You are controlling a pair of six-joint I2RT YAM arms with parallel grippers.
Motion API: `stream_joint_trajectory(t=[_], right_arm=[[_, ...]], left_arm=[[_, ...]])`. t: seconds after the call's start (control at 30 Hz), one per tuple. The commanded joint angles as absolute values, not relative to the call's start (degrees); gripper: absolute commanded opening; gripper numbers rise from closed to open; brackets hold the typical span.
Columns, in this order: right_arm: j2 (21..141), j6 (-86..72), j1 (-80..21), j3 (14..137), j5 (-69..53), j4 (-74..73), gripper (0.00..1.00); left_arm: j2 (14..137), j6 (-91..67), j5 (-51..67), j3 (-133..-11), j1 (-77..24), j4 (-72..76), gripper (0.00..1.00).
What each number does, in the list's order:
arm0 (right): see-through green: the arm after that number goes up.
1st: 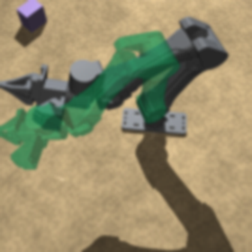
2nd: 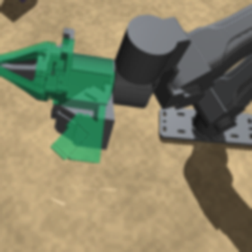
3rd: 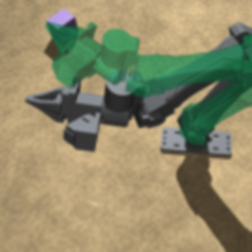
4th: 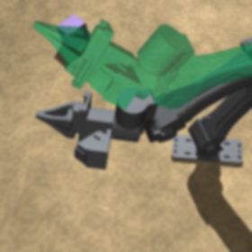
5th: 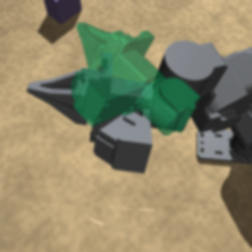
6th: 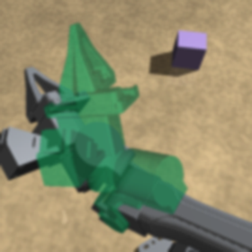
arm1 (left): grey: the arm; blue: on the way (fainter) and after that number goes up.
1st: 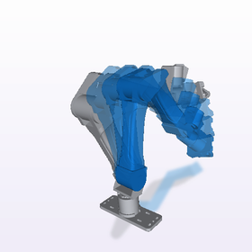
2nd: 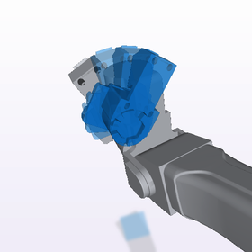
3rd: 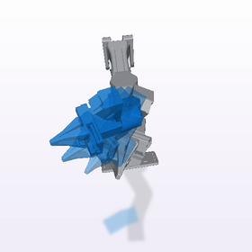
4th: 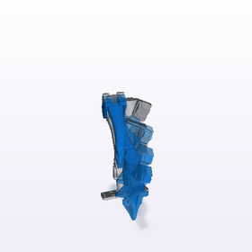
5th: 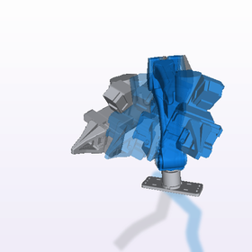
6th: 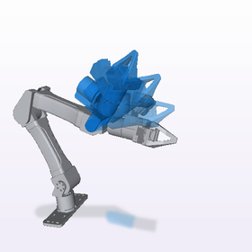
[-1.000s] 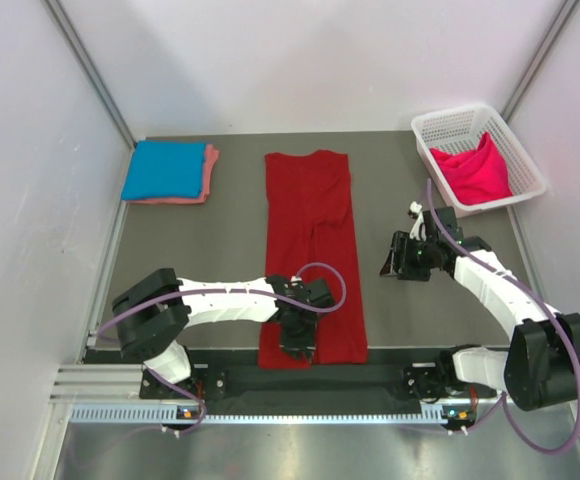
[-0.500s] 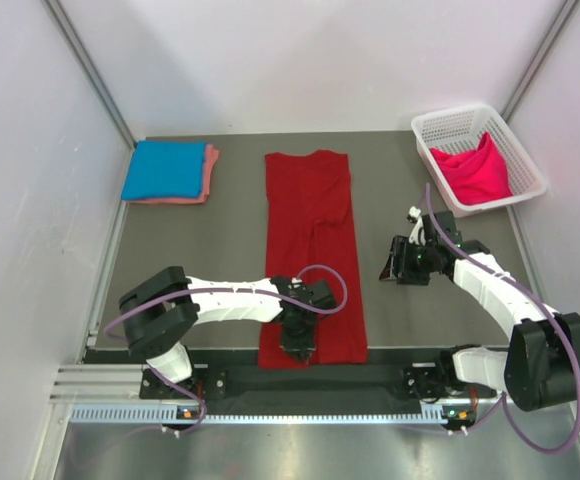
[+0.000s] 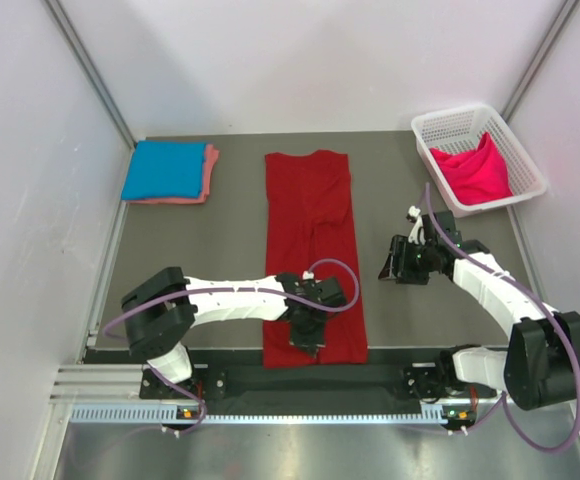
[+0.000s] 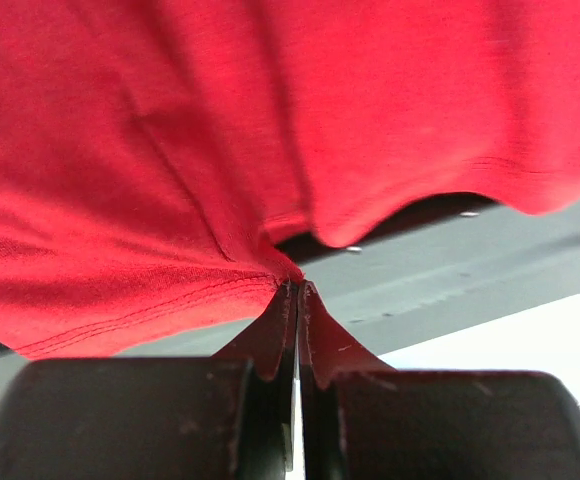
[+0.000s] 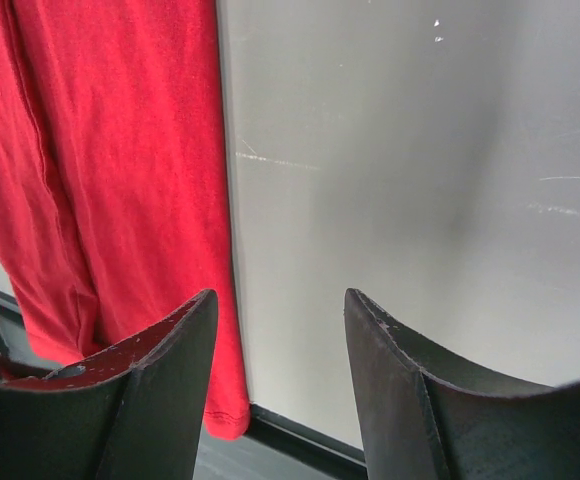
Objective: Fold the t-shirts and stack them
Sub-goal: Fold the tshirt
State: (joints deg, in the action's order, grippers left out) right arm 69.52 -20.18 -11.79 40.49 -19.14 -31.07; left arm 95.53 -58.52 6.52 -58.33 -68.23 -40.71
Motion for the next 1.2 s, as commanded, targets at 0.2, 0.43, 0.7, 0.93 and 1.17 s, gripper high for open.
stream_joint_trajectory(t=[0.2,0.43,0.7,0.93,1.17], right_arm=[[70.05,-20.57,-12.39,39.38,-19.69,-28.39,0.54],[70.84,-20.74,-12.39,38.94,-19.69,-27.95,0.54],[74.70,-21.00,-12.74,41.65,-19.42,-26.20,0.54],[82.78,-23.03,-13.09,50.87,-18.63,-22.68,0.54],[95.44,-24.87,-13.62,65.55,-20.56,-22.24,0.54]], left_arm=[[99.31,-56.25,6.58,-62.14,-69.87,-42.01,0.00],[100.46,-55.20,7.64,-61.35,-69.96,-41.67,0.00],[98.97,-52.39,10.64,-61.08,-69.87,-38.41,0.17],[85.36,-48.87,2.38,-62.84,-68.38,-38.50,0.48],[74.36,-45.53,-2.90,-64.25,-58.48,-43.15,0.49]])
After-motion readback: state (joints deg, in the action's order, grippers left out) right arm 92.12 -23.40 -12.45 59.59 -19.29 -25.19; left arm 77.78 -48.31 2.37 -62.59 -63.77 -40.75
